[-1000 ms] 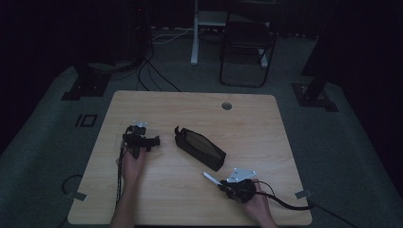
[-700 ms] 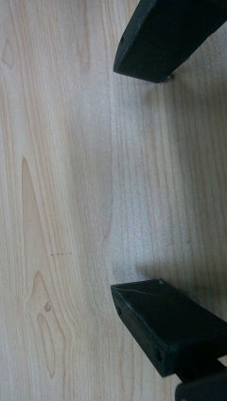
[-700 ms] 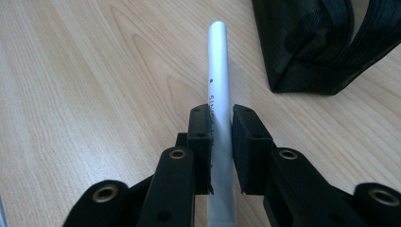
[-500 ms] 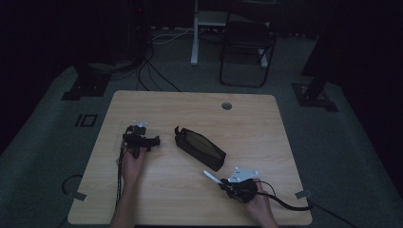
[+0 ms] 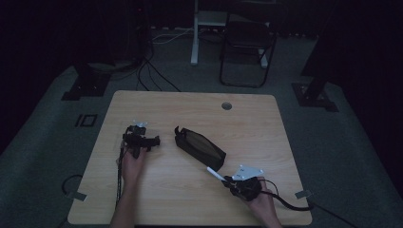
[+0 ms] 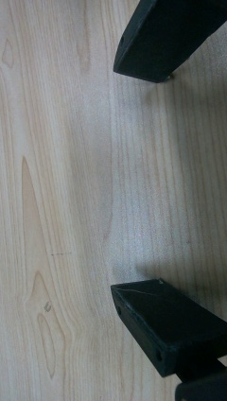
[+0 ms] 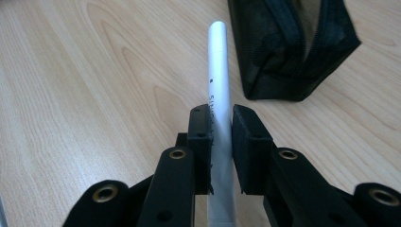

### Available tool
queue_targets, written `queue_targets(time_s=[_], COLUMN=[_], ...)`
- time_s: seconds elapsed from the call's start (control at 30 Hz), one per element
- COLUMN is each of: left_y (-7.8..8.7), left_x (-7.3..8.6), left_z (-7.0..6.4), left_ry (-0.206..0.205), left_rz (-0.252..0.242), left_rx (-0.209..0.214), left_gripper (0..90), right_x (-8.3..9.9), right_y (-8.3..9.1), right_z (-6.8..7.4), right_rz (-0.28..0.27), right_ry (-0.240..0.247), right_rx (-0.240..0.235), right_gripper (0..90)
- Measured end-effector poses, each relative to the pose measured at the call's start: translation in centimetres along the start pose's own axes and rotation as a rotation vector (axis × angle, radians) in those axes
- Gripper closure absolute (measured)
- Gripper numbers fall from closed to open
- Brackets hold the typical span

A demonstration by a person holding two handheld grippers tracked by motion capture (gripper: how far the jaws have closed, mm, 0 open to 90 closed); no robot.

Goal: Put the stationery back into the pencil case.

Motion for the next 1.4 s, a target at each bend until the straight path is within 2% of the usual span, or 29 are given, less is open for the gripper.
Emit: queue_targets(time_s=[0.9, 1.4], left_y=[0.0, 0.0], left_x=[0.0, 0.0], left_z=[0.0, 0.0], left_ry=[0.000, 0.000], left_rz=[0.000, 0.000], left_rx=[0.000, 0.000], left_gripper=[0.5, 0.5], right_x=[-1.0, -1.4], right_y=[2.1, 3.2], right_z=[-0.3, -0.5], right_rz=[-0.054, -0.072], right_ry=[-0.016, -0.011], right_rx=[-0.005, 0.016], right_gripper=[78.7, 78.7])
Point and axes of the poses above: each handheld gripper's, and its own axes: y roughly backward along the jaws, x roughly out of its underside, z roughly to its left, the point moved 1 cm from there along -y, roughly forward along the jaws, and after that the axes turned 5 degrees about -x, right-handed, at the moved point
